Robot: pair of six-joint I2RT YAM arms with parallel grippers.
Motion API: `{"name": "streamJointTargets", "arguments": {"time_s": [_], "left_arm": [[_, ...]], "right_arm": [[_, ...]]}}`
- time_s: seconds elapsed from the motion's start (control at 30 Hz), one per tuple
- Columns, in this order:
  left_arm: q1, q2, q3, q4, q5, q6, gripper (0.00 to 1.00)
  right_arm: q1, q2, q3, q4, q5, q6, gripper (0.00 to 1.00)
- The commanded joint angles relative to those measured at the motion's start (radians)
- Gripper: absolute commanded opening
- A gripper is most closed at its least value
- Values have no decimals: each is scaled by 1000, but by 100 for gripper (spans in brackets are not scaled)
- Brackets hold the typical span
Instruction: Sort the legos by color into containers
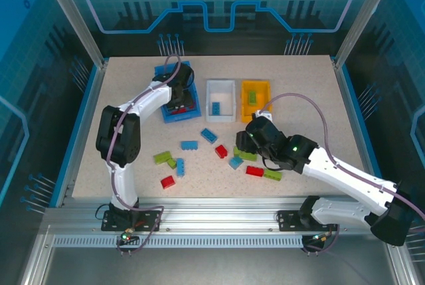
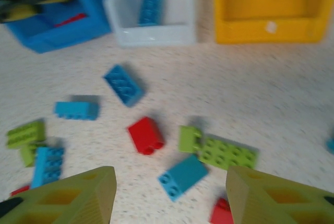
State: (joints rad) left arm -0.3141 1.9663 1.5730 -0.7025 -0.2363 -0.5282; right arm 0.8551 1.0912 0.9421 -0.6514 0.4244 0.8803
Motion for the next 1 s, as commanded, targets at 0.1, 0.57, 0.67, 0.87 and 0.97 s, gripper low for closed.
{"name": "streamJointTargets", "arguments": {"time_s": [0.1, 0.57, 0.67, 0.87, 0.97], "left_arm": [[-33, -196, -72, 11, 26, -28, 56], [-636, -682, -538, 490, 75, 71, 66], [-717, -693, -552, 495, 50, 56, 65], [-788, -702, -552, 489, 27, 47, 64], [-795, -717, -559, 486, 19, 42, 63]], "right_arm": [[-74, -75, -86, -369, 47, 499, 56], [-258, -43, -309, -184, -326, 1069, 54], [-282, -12, -336, -124, -359, 1099, 56], [-345, 30, -392, -34, -371, 1105, 57], [-372, 52, -421, 26, -385, 1093, 53]]}}
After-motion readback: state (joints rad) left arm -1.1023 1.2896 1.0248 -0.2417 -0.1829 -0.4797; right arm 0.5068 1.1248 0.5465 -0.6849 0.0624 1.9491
